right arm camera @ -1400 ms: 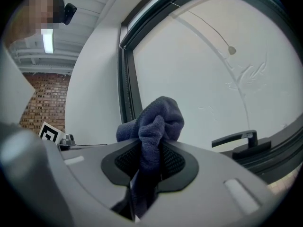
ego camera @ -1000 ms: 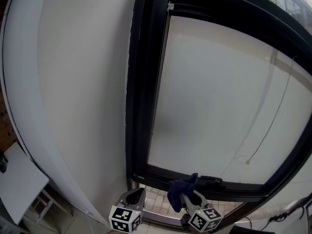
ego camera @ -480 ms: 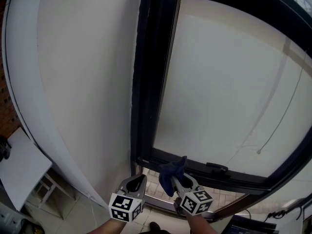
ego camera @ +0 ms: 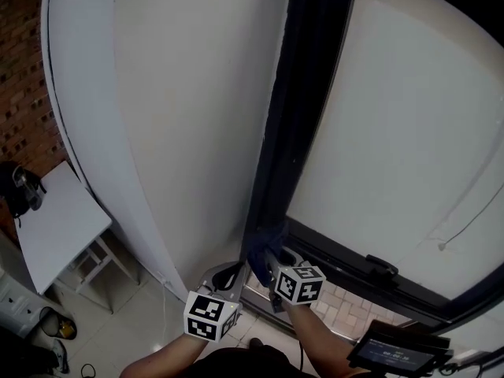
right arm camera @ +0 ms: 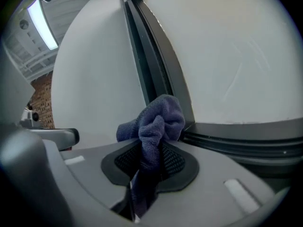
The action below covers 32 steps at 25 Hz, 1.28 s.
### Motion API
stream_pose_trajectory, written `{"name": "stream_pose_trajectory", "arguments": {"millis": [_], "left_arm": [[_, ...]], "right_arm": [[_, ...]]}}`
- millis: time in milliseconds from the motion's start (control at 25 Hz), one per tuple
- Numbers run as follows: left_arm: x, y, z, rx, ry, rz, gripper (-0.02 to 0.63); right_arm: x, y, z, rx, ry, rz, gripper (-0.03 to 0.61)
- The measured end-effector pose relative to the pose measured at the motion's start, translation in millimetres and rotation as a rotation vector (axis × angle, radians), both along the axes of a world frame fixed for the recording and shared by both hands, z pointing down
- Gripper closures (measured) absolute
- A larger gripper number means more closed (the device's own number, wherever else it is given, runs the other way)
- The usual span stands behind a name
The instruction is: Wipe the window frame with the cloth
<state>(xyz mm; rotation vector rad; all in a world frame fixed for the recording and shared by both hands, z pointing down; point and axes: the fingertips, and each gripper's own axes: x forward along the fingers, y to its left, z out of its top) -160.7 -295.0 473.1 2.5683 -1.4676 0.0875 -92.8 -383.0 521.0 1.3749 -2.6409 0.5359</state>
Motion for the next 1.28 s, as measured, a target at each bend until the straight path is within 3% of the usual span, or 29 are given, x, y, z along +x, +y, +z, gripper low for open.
{"name": "stream_pose_trajectory", "arguments": {"millis": [360,560,1000,1280], "left_arm": [[-2.3,-8.6,15.1,-0.03,-0.018,-0.029,0.621],[3.1,-12.0,0.6,-0.012,-0.014,-0.016,0.62],[5.1,-22.2,-67.5,0.07,0.061,-0.042,0.62],[7.7,-25.7,-115.6,0.133,0.035,-0.032,0.62]], "right_arm": [[-4.8,-32.5,12.1,-0.056,-0.031,0.017,0.491],[-10.8,-32.6,-3.1,-0.077,-0.102,-0.01,0.491],[-5.6,-31.3,-97.3,0.05,-0.16,-0.044,0.491],[-3.1,-28.7,-166.4,0.151,-0.162,-0.054,0.491]]}}
